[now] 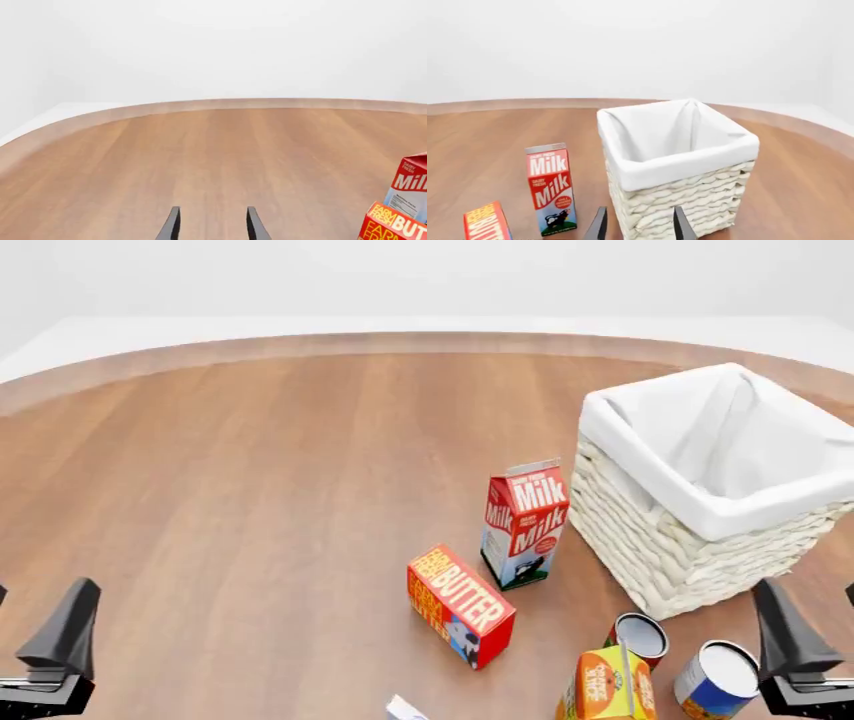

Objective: Pick up the cream cheese box and the butter, and put them in the basket.

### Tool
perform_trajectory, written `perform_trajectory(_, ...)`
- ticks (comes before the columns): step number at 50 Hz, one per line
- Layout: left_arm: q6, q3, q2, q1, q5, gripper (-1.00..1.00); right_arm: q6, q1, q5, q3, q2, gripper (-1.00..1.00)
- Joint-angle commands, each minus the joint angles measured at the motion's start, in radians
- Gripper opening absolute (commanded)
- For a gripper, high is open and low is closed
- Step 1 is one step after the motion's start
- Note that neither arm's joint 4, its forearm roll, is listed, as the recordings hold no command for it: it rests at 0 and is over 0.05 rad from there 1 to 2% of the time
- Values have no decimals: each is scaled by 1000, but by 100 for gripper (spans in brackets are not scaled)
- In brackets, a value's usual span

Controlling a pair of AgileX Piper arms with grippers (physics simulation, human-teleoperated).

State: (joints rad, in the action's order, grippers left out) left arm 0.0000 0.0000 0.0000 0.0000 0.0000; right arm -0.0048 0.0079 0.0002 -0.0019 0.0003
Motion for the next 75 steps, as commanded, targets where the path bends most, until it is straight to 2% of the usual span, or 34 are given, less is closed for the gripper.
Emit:
perform_trajectory(1, 0, 0, 0, 0, 0, 100, -15, 31, -10, -5, 0, 100)
perform_trajectory(6, 0, 0, 0, 0, 0, 100, -21, 57, -26, -7, 0, 100)
perform_trajectory(16, 0, 0, 0, 0, 0, 100, -18, 56, -41, 0, 0, 100)
perform_trajectory(19, 0, 0, 0, 0, 0, 100, 26, 23, -29, -11, 0, 100)
perform_trajectory(21, 0, 0, 0, 0, 0, 100, 96, 34, 15, -21, 0, 100)
perform_trajectory(22, 0, 0, 0, 0, 0, 100, 28, 51, 14, -31, 0, 100)
perform_trajectory(23, 0, 0, 0, 0, 0, 100, 19, 52, 27, -43, 0, 100)
perform_trajectory(27, 0, 0, 0, 0, 0, 100, 27, 70, 81, -100, 1, 100)
perform_trajectory(28, 0, 0, 0, 0, 0, 100, 34, 94, 152, -176, 6, 100)
perform_trajectory(29, 0, 0, 0, 0, 0, 100, 24, 115, 171, -196, 16, 100)
perform_trajectory(31, 0, 0, 0, 0, 0, 100, 1, 135, 168, -216, 44, 100)
perform_trajectory(33, 0, 0, 0, 0, 0, 100, 9, 156, 176, -254, 85, 100)
perform_trajectory(35, 0, 0, 0, 0, 0, 100, -7, 196, 198, -309, 132, 100)
perform_trajectory(39, 0, 0, 0, 0, 0, 100, 7, 231, 214, -389, 204, 100)
perform_trajectory(48, 0, 0, 0, 0, 0, 100, 48, 301, 243, -494, 329, 100)
perform_trajectory(61, 0, 0, 0, 0, 0, 100, 20, 388, 290, -655, 506, 100)
perform_trajectory(65, 0, 0, 0, 0, 0, 100, 21, 416, 327, -750, 578, 100)
perform_trajectory(75, 0, 0, 0, 0, 0, 100, 18, 485, 344, -818, 682, 100)
